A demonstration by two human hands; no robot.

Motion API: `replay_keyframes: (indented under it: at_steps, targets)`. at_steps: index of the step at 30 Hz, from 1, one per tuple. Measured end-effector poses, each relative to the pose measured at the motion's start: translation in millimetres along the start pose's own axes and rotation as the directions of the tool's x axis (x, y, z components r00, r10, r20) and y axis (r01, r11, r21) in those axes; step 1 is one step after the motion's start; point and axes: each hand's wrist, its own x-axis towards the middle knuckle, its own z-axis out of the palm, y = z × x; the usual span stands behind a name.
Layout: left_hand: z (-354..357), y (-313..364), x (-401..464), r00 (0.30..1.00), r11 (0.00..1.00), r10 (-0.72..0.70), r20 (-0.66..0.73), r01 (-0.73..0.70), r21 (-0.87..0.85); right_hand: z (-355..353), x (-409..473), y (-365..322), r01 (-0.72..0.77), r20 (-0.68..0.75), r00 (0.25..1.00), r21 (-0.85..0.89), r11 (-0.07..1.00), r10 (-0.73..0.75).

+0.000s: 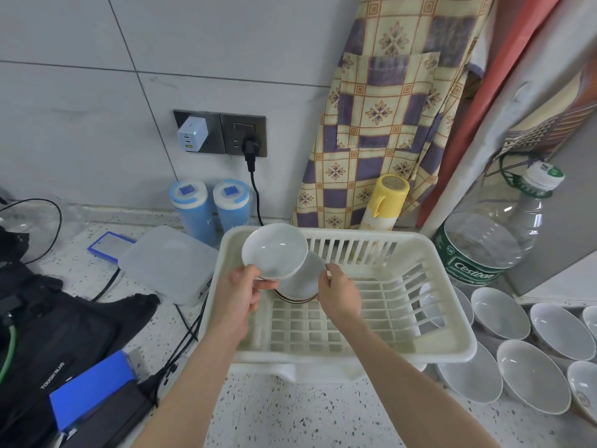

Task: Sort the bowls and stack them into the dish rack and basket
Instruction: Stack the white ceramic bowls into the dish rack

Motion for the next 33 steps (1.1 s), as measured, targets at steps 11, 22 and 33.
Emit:
replay_keyframes:
  at_steps: [11, 22, 33]
  targets:
    - [5, -4, 1, 1.000, 0.985, -0.025, 0.001, 0.024, 0.168, -34, -11, -10, 0.010, 0.015, 1.000, 0.322, 0.947, -0.016]
    - [10, -4, -4, 0.995, 0.989, -0.058, 0.080, 0.046, 0.142, -47, -3, -14, -0.010, 0.098, 0.995, 0.273, 0.962, -0.017]
    - [10, -14, -3, 0.980, 0.861, 0.199, 0.008, -0.178, 0.477, -39, -1, -13, -0.057, 0.132, 0.991, 0.156, 0.986, 0.037]
